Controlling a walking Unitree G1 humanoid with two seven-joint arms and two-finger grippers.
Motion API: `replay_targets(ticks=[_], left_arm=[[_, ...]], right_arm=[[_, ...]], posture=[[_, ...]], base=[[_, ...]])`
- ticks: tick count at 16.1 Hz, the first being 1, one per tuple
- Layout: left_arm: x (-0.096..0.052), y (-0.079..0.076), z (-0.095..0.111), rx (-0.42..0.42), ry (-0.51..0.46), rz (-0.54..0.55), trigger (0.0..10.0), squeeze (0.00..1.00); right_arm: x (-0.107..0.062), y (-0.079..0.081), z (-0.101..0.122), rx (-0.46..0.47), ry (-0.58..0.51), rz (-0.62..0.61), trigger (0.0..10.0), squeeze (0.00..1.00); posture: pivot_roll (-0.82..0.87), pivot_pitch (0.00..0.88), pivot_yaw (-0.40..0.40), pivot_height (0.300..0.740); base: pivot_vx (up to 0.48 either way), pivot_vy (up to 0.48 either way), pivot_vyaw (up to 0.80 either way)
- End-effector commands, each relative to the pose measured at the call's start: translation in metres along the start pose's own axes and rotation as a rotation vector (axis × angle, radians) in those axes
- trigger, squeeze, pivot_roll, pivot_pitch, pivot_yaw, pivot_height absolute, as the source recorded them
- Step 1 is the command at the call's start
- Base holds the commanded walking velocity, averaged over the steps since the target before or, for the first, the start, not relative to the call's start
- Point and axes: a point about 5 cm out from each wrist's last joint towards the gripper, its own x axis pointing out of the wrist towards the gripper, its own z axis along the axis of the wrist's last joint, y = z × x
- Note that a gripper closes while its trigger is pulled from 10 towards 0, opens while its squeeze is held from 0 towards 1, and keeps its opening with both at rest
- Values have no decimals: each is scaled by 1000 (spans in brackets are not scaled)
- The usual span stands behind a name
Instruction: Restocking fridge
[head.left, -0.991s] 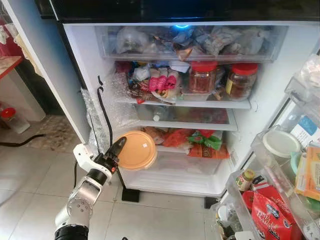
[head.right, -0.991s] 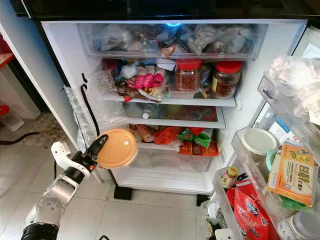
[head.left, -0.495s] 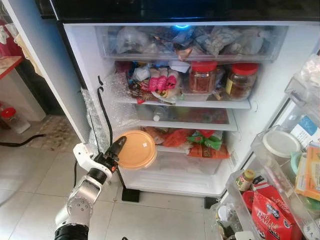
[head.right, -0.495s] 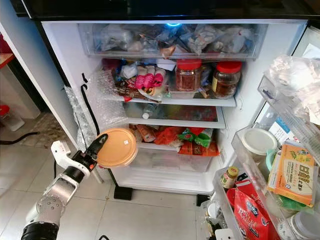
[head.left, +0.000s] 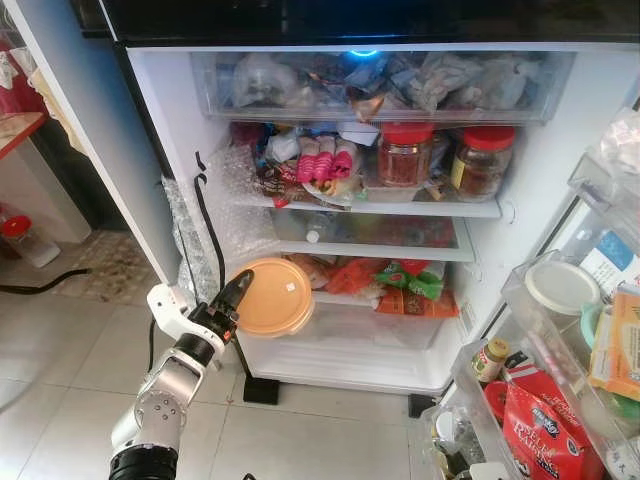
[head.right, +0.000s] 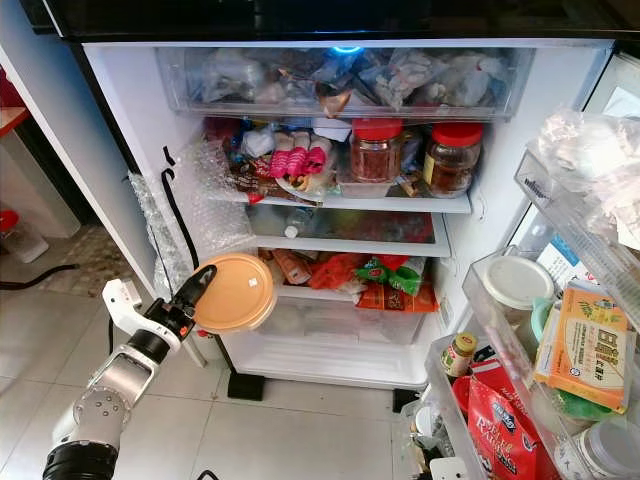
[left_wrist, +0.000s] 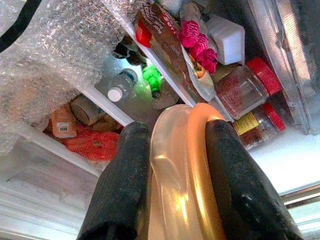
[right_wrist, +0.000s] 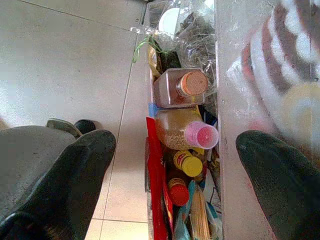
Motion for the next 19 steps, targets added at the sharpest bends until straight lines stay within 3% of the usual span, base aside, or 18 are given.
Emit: replay_targets(ticks=[1, 5, 19], left_arm=[[2, -2, 4, 13, -4, -9, 10000, 0], [2, -3, 2, 12, 3, -9, 10000, 0], [2, -3, 0, 8, 0, -5, 10000, 0]], right_arm=[[0, 2, -1, 18, 6, 8, 10000, 0], [0, 2, 1, 9, -5, 26, 10000, 0], [0, 0, 0, 14, -1, 25, 10000, 0]], posture=[[-131, 0, 16, 740], [-132, 0, 14, 702], [-135, 8, 6, 702]], base=[[0, 0, 0], [0, 0, 0], [0, 0, 0]])
